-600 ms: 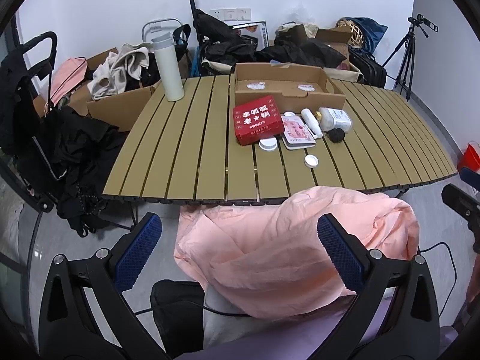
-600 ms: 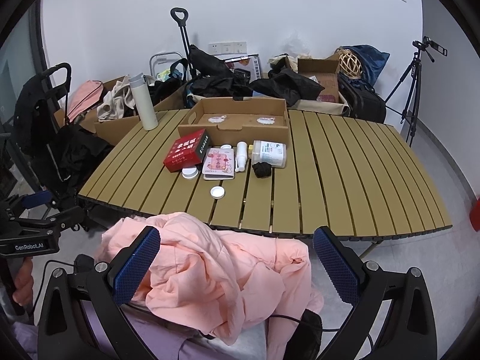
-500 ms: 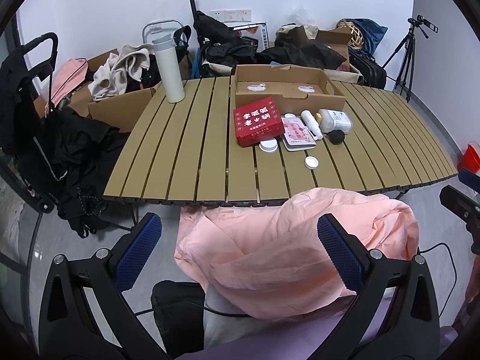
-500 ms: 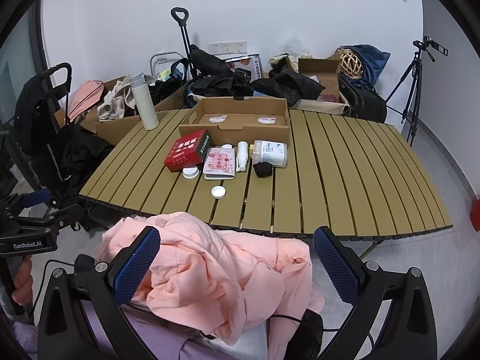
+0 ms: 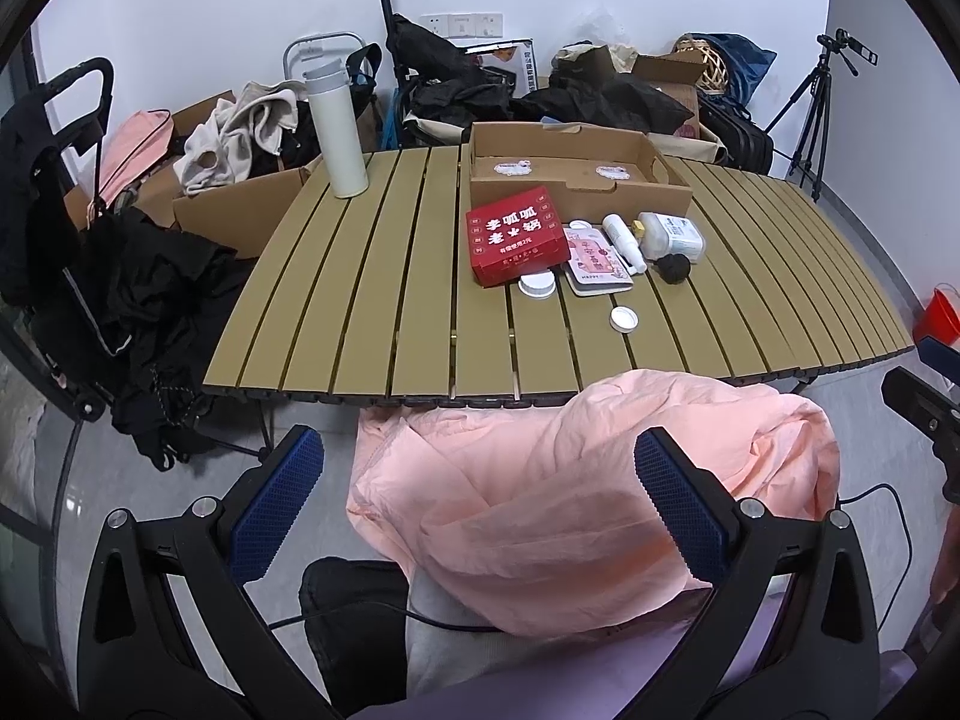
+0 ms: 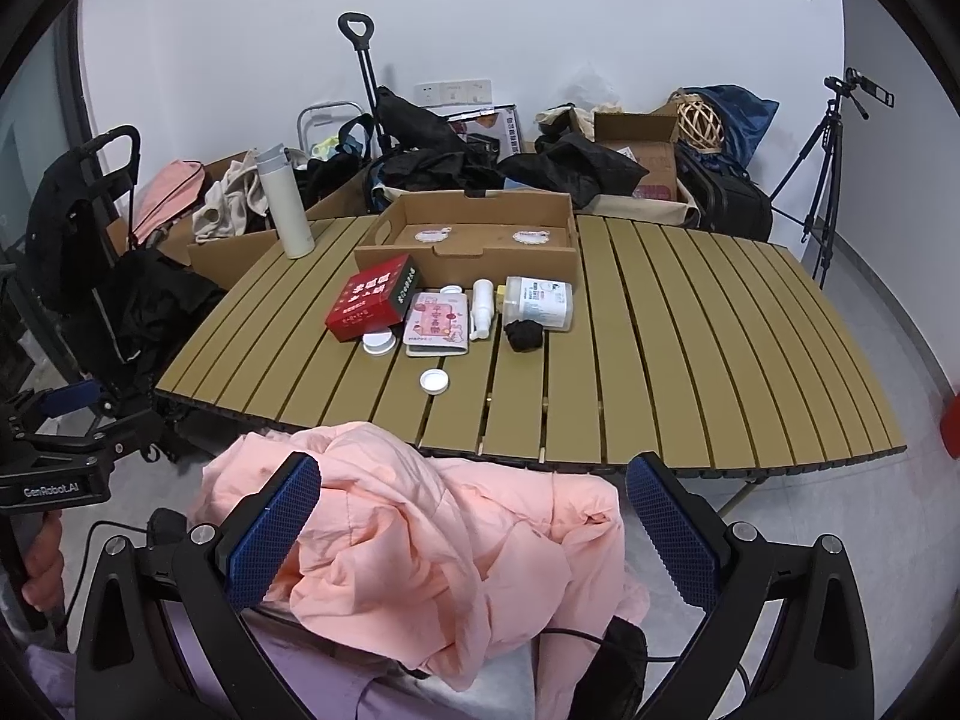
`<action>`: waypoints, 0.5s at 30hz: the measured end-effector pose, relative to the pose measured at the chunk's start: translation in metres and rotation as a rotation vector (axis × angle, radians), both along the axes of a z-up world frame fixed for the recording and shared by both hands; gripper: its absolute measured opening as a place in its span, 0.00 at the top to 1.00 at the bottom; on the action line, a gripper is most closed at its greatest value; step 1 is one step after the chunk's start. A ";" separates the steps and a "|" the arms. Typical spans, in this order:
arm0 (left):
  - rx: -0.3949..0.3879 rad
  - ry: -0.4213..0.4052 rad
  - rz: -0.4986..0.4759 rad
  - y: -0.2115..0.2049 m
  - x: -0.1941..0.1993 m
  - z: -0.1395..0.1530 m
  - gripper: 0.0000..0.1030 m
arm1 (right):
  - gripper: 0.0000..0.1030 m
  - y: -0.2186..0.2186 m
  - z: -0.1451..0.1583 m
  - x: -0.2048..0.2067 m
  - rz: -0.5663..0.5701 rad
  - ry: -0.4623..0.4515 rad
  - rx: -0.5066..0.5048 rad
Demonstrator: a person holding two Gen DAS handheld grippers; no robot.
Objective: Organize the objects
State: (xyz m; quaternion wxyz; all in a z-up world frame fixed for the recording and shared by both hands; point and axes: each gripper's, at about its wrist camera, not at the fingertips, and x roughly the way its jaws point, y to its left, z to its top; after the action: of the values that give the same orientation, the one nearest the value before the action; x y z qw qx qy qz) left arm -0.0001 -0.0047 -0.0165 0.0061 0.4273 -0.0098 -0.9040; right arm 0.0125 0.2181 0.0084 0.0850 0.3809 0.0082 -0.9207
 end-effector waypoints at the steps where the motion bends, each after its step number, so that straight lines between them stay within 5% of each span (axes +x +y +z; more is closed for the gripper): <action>1: 0.000 -0.001 0.002 0.000 0.000 0.000 0.00 | 0.00 0.000 0.000 0.000 0.000 -0.001 0.000; 15: 0.018 0.005 0.017 -0.008 0.001 -0.002 0.00 | 0.00 -0.008 -0.009 -0.005 0.011 -0.005 0.005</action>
State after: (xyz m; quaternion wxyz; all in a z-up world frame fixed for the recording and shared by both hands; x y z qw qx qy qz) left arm 0.0006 -0.0130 -0.0181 0.0100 0.4252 0.0021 -0.9050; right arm 0.0077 0.2102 -0.0008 0.0889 0.3834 0.0124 -0.9192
